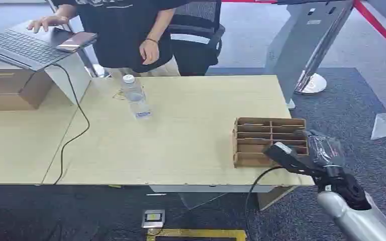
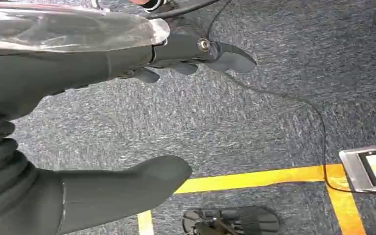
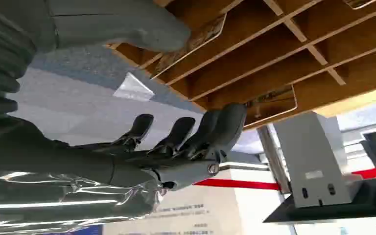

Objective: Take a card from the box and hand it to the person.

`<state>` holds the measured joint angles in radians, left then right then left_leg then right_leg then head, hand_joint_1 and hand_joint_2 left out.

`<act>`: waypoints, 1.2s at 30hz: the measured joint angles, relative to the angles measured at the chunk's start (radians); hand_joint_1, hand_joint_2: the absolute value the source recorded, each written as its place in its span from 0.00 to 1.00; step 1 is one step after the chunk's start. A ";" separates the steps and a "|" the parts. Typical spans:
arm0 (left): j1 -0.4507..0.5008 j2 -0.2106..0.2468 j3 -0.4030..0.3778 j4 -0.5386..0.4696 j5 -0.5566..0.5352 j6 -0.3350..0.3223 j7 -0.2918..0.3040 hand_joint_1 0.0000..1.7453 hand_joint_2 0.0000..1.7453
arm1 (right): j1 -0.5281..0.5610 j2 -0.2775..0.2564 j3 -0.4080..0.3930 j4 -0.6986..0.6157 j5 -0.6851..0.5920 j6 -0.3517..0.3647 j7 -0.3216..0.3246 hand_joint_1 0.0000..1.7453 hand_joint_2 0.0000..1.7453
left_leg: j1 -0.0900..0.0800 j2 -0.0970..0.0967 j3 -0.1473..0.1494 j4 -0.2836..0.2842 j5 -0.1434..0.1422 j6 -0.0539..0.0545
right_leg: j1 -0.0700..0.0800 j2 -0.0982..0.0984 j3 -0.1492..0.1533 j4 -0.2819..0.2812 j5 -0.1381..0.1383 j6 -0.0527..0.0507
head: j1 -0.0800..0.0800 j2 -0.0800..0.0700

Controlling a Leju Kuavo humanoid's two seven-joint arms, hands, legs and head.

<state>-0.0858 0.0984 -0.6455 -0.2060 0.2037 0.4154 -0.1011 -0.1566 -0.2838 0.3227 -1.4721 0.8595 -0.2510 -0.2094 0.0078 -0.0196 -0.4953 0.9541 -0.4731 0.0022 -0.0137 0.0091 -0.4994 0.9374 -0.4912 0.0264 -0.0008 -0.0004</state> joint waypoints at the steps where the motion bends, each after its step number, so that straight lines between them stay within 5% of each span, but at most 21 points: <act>1: 0.000 0.000 0.000 0.000 0.002 0.000 0.000 0.00 1.00 | -0.001 0.000 0.002 0.002 0.000 0.000 0.000 0.43 1.00 | 0.000 0.000 0.000 0.000 0.000 0.000 | 0.000 0.000 0.000 0.000 0.000 0.000 | 0.000 0.000; 36: 0.000 0.000 0.000 0.000 0.009 0.003 0.002 0.00 1.00 | -0.021 0.000 0.031 0.042 0.048 0.007 0.023 0.46 1.00 | 0.000 0.000 0.000 0.000 0.000 0.000 | 0.000 0.000 0.000 0.000 0.000 0.000 | 0.000 0.000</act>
<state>-0.0857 0.0984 -0.6455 -0.2060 0.2129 0.4185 -0.0992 -0.1779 -0.2838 0.3536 -1.4302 0.9071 -0.2438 -0.1866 0.0078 -0.0195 -0.4952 0.9542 -0.4731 0.0022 -0.0137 0.0091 -0.4995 0.9374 -0.4912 0.0264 -0.0008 -0.0004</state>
